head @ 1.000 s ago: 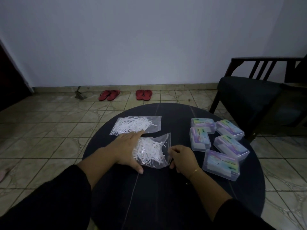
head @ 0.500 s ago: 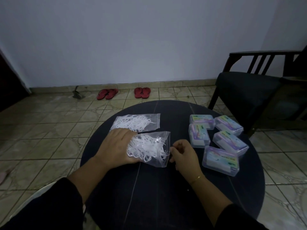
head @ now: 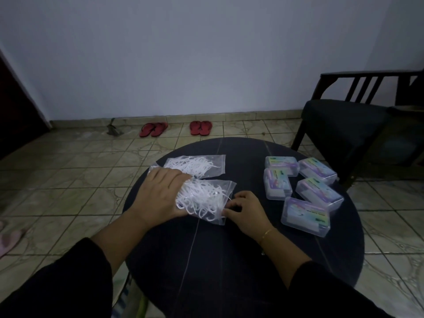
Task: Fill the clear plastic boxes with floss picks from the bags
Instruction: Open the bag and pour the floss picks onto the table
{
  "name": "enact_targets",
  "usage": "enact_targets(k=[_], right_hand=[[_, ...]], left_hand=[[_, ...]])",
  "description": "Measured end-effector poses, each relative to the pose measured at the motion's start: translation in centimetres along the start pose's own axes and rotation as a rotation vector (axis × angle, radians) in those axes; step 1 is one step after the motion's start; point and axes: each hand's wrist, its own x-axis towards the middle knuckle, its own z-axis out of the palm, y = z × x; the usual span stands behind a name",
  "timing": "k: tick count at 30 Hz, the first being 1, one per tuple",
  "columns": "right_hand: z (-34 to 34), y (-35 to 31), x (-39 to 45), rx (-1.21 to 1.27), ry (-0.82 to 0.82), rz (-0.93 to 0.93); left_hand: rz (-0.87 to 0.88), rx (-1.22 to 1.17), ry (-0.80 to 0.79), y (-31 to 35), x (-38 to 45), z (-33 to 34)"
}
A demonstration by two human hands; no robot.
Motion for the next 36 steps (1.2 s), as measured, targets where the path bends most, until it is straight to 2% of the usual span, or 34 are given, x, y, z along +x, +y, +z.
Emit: enact_targets(k=[13,21,26,31,33,36], right_hand=[[-1.0,1.2,-1.1,-0.1,0.028,-0.036],[-1.4,1.4,-1.4,-0.1,0.043,-0.033],[-1.3,1.2,-1.6,-0.101,0.11,-0.045],[-0.9,0.8,-1.8,0.056,0.189,0.003],[-0.7,0.4,-1.5,0.039,0.166,-0.002],[-0.6,-0.3,-0.5,-0.109,0.036,0.047]], left_hand=[[-0.023,0.056,-0.068,-0.8,-0.6,-0.5],[-0.031,0.069,-0.034,-1.1,-0.8,-0.9],[-0.05,0.092,-0.059,-1.4,-0.9,-0.9],[-0.059,0.099,-0.061,-1.6,-0.9,-0.7],[-0.056,0.104,-0.065,-1.6,-0.8,-0.7],[-0.06,0.108,-0.076,-1.4,-0.5,-0.9]])
